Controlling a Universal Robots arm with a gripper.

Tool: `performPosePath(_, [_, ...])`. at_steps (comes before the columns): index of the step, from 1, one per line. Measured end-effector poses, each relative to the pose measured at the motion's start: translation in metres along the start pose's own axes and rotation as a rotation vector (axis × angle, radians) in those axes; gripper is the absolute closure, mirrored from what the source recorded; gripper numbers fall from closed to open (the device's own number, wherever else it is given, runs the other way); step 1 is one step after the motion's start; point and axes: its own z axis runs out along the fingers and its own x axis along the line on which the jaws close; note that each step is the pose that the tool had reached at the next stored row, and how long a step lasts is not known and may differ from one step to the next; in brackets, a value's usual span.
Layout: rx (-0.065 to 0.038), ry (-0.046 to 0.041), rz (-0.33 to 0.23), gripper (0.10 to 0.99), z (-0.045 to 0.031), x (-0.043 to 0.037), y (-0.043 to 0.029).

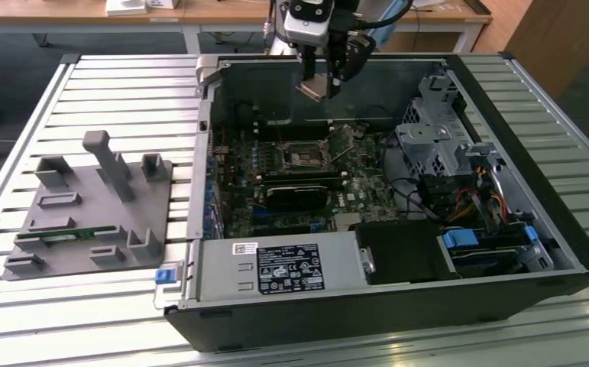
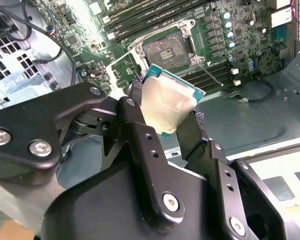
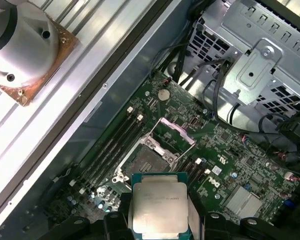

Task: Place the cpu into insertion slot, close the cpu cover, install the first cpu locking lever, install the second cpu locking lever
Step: 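Place the cpu into insertion slot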

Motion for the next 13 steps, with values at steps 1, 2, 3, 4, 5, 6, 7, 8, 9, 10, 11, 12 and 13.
performPosePath(1, [0.0,-0.0007,0.007,0.557,0.0,0.0,0.0])
performPosePath(2, [0.0,-0.0014,0.014,0.557,0.0,0.0,0.0])
performPosePath(3, [0.0,-0.002,0.021,0.557,0.0,0.0,0.0])
performPosePath(4, [0.0,-0.0027,0.028,0.557,0.0001,0.0,0.0])
performPosePath(5, [0.0,-0.0033,0.035,0.557,0.0,0.0001,0.0])
performPosePath(6, [-0.001,-0.0039,0.042,0.557,0.0001,0.0001,0.0])
performPosePath(7, [-0.001,-0.0045,0.049,0.557,0.0001,0.0001,0.0])
performPosePath(8, [-0.001,-0.0052,0.056,0.557,0.0001,0.0001,0.0001])
performPosePath(9, [-0.001,-0.0058,0.063,0.557,0.0001,0.0001,0.0001])
performPosePath(10, [-0.001,-0.0064,0.07,0.557,0.0001,0.0001,0.0001])
performPosePath(11, [-0.001,-0.007,0.077,0.557,0.0001,0.0001,0.0001])
performPosePath(12, [-0.001,-0.0076,0.084,0.557,0.0001,0.0001,0.0001])
performPosePath(13, [-0.001,-0.0082,0.091,0.557,0.0001,0.0002,0.0001])
